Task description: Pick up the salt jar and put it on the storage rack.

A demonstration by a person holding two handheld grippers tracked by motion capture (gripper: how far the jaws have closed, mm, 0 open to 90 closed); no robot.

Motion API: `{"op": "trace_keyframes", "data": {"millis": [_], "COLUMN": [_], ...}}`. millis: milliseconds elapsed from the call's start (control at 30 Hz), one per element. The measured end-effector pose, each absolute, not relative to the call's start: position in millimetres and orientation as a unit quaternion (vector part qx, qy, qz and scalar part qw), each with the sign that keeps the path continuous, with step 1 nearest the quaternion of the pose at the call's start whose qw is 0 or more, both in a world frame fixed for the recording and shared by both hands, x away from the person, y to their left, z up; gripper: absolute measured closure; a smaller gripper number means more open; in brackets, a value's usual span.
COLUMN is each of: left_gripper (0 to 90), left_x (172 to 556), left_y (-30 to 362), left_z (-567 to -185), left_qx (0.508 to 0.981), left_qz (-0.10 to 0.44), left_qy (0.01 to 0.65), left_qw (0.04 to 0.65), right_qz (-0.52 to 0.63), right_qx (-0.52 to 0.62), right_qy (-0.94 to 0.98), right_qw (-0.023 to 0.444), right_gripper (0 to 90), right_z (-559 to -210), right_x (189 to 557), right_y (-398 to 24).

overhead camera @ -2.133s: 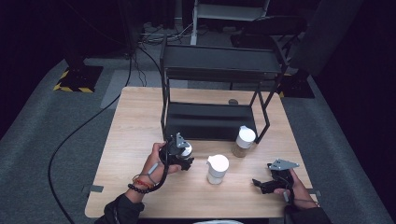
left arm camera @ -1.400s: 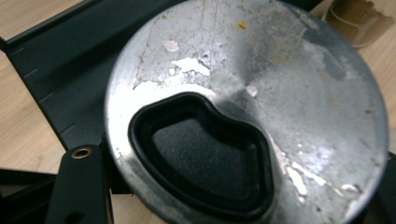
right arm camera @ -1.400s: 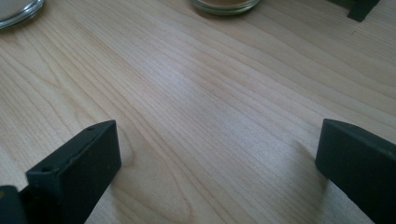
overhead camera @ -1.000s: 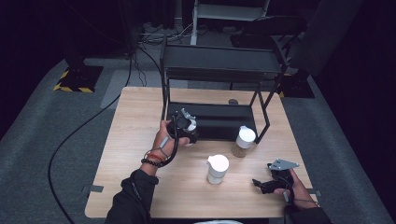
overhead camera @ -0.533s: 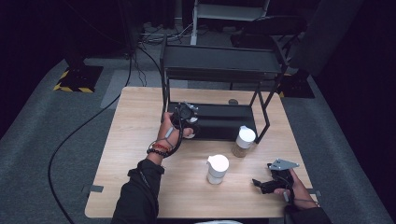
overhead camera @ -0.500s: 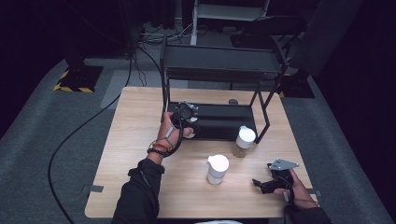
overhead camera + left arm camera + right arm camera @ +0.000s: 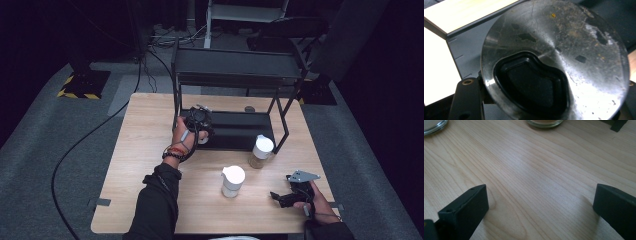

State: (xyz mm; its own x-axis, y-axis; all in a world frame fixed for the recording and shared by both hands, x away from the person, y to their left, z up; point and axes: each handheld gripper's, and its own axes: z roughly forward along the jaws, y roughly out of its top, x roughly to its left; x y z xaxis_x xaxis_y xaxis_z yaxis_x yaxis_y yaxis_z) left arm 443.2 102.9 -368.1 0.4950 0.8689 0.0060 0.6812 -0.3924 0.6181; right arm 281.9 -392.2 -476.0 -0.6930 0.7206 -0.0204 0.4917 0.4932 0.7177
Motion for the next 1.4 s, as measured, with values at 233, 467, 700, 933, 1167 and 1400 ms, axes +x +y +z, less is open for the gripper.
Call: {"op": "trace_keyframes", "data": {"millis": [233, 467, 700, 933, 1167, 1400], "left_gripper": [30.3, 30.3, 30.3, 30.3, 30.3, 30.2], "left_x": [450.7, 455.2, 459.7, 459.9, 459.3, 459.9], "left_y": [99.7, 89.9, 91.0, 96.9, 94.5, 94.5], "left_z": [-373.0, -374.8, -379.7, -386.8, -389.2, -389.0], "left_qx": [0.814, 0.816, 0.813, 0.806, 0.806, 0.809], "left_qz": [0.162, 0.162, 0.16, 0.154, 0.156, 0.155], "left_qy": [0.482, 0.484, 0.495, 0.502, 0.501, 0.499], "left_qw": [0.281, 0.272, 0.263, 0.273, 0.272, 0.27], "right_qz": [0.355, 0.355, 0.355, 0.355, 0.355, 0.355], "right_qx": [0.356, 0.356, 0.356, 0.356, 0.356, 0.356], "right_qy": [0.849, 0.849, 0.849, 0.849, 0.849, 0.849], "right_qw": [0.161, 0.161, 0.161, 0.161, 0.161, 0.161], "right_gripper": [0.0, 0.0, 0.0, 0.0, 0.0, 0.0], "right_z": [-476.1, -476.1, -476.1, -476.1, -476.1, -476.1], "right_x": [282.1, 282.1, 282.2, 282.2, 282.2, 282.2], "right_y": [-392.3, -392.3, -392.4, -392.4, -392.4, -392.4]}}
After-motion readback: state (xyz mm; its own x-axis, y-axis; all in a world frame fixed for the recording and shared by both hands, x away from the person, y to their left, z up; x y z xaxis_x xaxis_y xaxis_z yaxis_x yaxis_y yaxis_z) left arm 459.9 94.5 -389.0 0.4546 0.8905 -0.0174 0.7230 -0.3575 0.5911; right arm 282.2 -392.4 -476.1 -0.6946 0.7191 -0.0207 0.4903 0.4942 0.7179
